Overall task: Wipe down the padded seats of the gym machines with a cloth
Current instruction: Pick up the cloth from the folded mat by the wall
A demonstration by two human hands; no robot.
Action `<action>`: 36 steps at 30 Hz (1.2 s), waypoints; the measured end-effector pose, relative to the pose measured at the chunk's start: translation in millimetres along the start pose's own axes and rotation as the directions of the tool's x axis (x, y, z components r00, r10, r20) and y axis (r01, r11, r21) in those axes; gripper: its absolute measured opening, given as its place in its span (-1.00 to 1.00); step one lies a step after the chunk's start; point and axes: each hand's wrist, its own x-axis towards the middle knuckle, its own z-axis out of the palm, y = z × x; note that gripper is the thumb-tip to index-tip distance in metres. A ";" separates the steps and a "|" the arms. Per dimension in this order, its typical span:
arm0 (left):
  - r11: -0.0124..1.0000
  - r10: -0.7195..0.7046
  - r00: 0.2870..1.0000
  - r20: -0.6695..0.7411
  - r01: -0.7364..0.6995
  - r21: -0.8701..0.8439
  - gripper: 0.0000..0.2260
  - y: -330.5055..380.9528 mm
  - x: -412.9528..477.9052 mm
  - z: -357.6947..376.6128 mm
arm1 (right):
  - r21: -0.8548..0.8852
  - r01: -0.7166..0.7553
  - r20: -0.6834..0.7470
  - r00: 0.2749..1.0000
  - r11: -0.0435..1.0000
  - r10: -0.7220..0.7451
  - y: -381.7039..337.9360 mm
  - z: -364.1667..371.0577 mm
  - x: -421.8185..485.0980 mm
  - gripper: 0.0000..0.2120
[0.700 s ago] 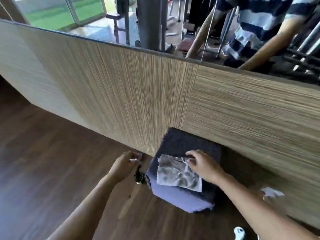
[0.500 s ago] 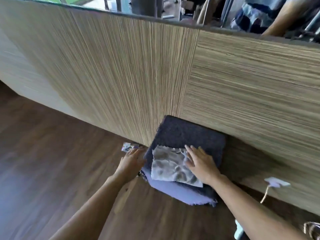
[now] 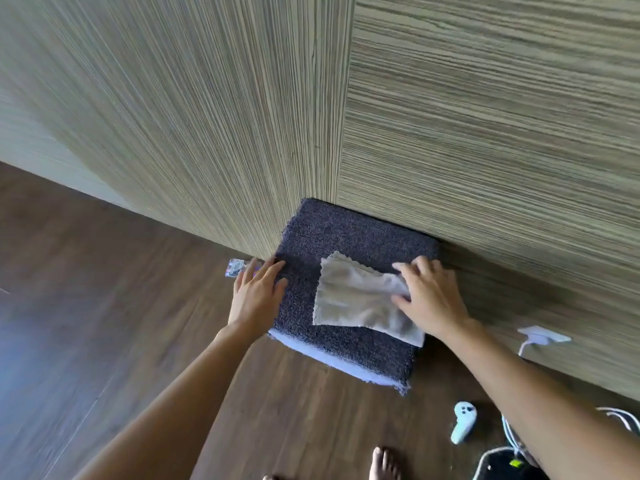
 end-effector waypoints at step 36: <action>0.935 -0.235 0.935 -0.266 0.143 -0.324 -0.90 105.5 -184.7 -182.3 | 0.646 0.395 -0.066 0.882 0.654 -0.467 -37.0 -175.1 -83.2 -0.70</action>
